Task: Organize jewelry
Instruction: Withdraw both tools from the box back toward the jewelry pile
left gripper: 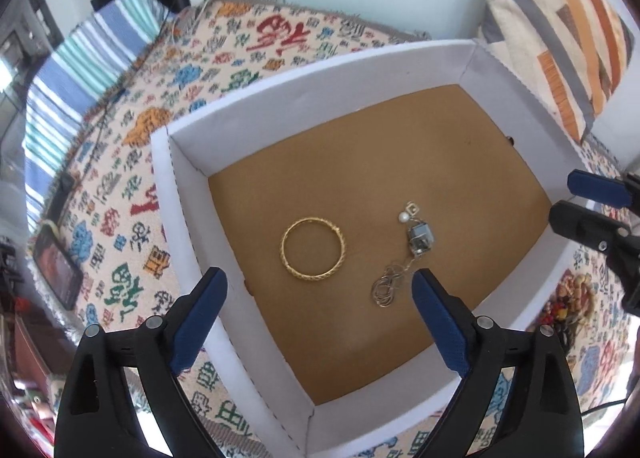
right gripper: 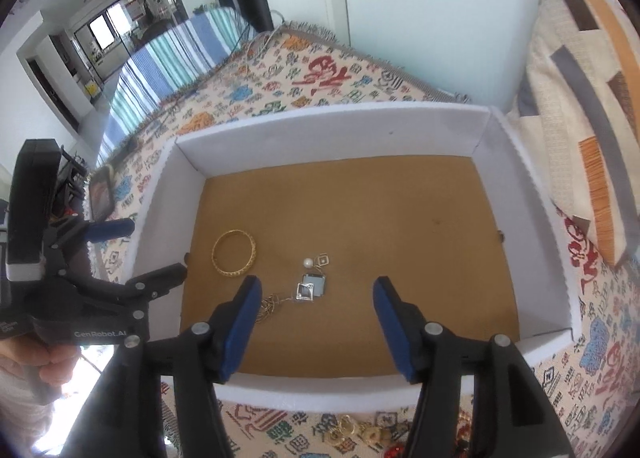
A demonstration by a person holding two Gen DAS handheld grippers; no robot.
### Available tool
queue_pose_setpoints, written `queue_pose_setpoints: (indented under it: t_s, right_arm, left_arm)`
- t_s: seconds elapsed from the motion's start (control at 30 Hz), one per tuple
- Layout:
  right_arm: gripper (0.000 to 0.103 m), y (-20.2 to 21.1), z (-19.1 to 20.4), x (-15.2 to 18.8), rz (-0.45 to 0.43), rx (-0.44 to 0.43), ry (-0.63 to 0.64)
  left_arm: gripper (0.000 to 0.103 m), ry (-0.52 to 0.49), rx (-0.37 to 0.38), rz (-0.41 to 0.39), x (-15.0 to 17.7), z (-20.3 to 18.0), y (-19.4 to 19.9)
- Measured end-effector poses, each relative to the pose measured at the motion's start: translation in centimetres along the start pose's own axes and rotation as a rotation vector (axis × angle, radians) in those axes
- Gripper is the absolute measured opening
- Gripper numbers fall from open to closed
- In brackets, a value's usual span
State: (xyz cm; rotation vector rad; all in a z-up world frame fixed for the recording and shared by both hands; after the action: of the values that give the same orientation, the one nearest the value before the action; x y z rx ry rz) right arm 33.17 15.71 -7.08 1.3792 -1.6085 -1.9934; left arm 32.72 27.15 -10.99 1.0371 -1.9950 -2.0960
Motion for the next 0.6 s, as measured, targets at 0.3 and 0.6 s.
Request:
queue_pose_setpoints:
  t_s: [0.3,0.6]
  right_arm:
    - [0.059,9.0,-3.3,4.8,-0.121,0.030,-0.064]
    - [0.059,17.3,-5.7,12.1,-0.193,0.096,-0.133]
  left_arm:
    - [0.098,-0.090,0.161,-0.068,3.2,-6.6,5.5]
    - [0.098,-0.131,0.315,-0.147,7.8,-12.2,9.1]
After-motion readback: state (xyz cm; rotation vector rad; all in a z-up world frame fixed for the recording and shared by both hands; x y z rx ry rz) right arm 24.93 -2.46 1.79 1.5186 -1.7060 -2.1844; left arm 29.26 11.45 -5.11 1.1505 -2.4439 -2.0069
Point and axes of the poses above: each gripper's, at about its wrist camera, not at the fingertips, and y roughly against the way its jaws point, z to its left, x to its underside, the point moved 4 cm from there along -y, roughly the way its jaws point, and after that the axes turned 11 degrees about y, right-handed, at the moved point
